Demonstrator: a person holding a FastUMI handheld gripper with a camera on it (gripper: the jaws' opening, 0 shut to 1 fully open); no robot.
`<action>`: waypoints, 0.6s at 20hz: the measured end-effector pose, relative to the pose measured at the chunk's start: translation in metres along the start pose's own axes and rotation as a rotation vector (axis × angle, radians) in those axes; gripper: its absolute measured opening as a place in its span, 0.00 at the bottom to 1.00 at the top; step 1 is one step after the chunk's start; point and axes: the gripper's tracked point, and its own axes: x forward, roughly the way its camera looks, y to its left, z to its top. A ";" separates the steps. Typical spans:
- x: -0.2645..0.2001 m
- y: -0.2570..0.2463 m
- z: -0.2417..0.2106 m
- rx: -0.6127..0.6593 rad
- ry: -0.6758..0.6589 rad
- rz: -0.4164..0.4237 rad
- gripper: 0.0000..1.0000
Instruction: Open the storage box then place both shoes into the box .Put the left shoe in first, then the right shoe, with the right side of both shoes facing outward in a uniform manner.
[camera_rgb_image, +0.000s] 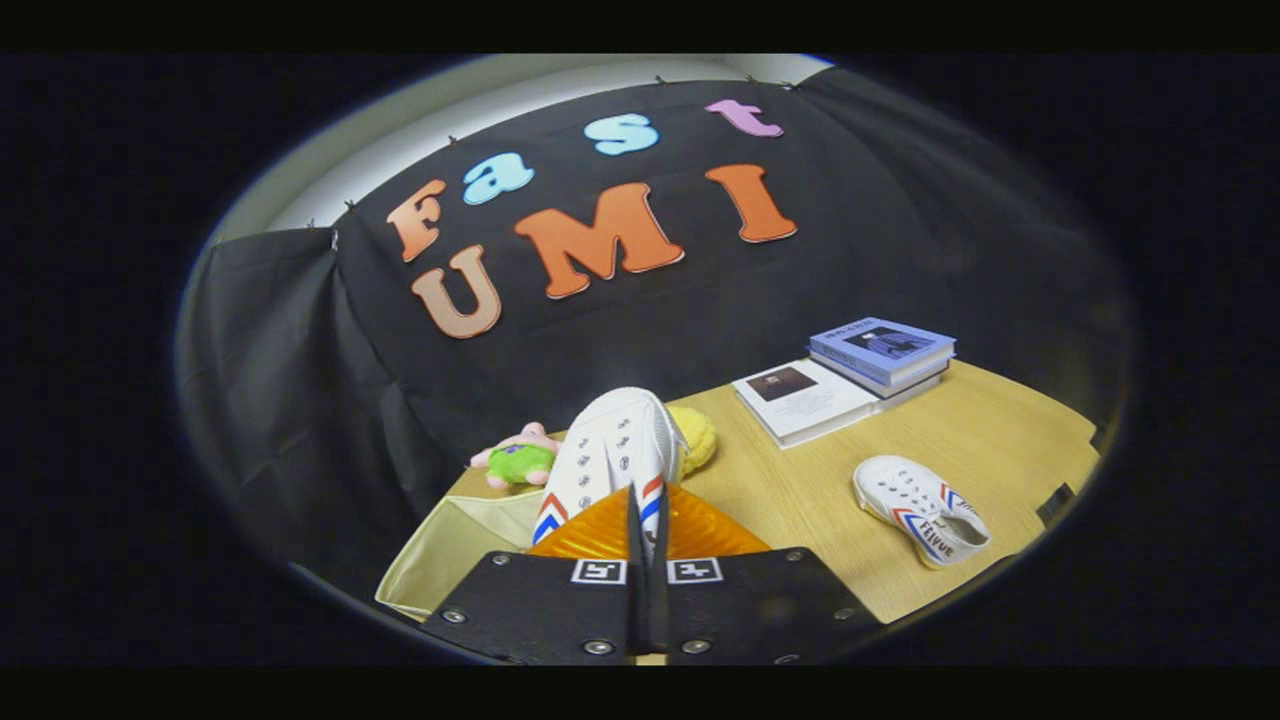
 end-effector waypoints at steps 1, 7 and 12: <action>0.001 0.011 0.001 -0.011 -0.002 0.010 0.00; 0.014 0.089 -0.024 -0.044 0.032 0.091 0.00; 0.023 0.140 -0.067 -0.083 0.084 0.143 0.00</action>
